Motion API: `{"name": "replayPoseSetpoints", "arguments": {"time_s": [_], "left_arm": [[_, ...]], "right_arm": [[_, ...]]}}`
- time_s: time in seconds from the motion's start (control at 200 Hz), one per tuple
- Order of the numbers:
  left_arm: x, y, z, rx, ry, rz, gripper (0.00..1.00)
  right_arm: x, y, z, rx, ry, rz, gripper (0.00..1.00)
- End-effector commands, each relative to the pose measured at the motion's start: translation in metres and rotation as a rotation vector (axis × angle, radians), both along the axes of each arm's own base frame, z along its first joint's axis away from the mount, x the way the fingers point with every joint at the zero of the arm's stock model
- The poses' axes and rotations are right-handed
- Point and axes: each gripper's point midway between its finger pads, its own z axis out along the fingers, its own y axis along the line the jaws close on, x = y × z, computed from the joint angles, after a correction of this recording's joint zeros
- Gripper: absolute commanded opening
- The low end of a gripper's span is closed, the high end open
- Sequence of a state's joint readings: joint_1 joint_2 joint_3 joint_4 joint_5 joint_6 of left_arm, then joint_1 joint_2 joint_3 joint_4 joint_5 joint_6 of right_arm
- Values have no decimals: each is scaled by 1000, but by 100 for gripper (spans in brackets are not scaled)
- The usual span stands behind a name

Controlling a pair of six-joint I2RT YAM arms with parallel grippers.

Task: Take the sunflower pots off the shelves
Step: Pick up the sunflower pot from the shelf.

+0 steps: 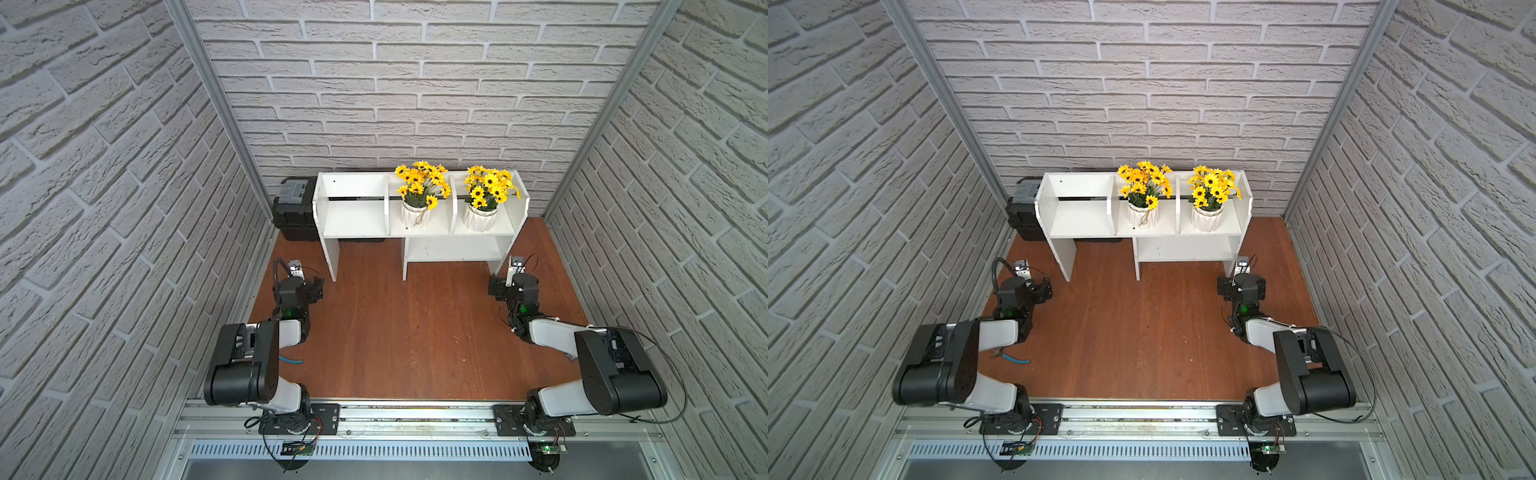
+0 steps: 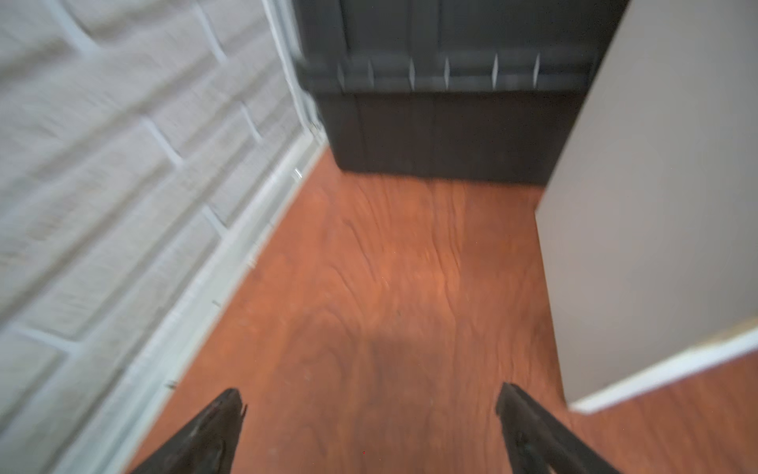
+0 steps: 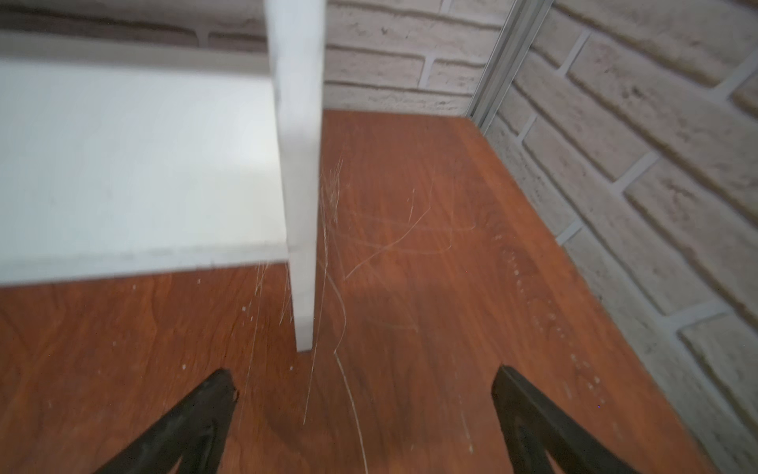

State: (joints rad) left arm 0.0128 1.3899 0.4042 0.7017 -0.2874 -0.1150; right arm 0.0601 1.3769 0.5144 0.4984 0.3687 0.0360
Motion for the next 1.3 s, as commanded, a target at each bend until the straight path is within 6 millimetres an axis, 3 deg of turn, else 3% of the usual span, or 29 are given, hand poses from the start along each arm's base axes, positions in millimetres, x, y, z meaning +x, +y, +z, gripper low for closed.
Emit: {"name": "replayPoseSetpoints", "arguments": {"time_s": [0.0, 0.15, 0.2, 0.34, 0.585, 0.76, 0.865, 1.01, 1.295], "left_arm": [[-5, 0, 39, 69, -52, 89, 98], [-14, 8, 91, -69, -125, 245, 98], [-20, 12, 106, -151, -157, 292, 98], [-25, -14, 133, -303, -227, 145, 98], [-25, -64, 143, -405, -90, -47, 98], [-22, -122, 147, -332, 17, -213, 98], [-16, -158, 144, -248, 115, -308, 98], [-13, -184, 142, -211, 172, -351, 98], [-33, -225, 151, -306, 148, -568, 98]], "right_arm": [[-10, -9, 31, 0, 42, -111, 99], [-22, -19, 71, 72, 106, -252, 99], [-22, -9, 77, 98, 109, -206, 99], [-28, 24, 102, 162, 80, -79, 96], [-43, 63, 116, 235, 92, 37, 100], [-59, 116, 122, 203, 164, 277, 100], [-69, 136, 130, 223, 165, 382, 100], [-71, 136, 152, 193, 155, 376, 100], [-65, 135, 190, 131, 117, 390, 100]]}}
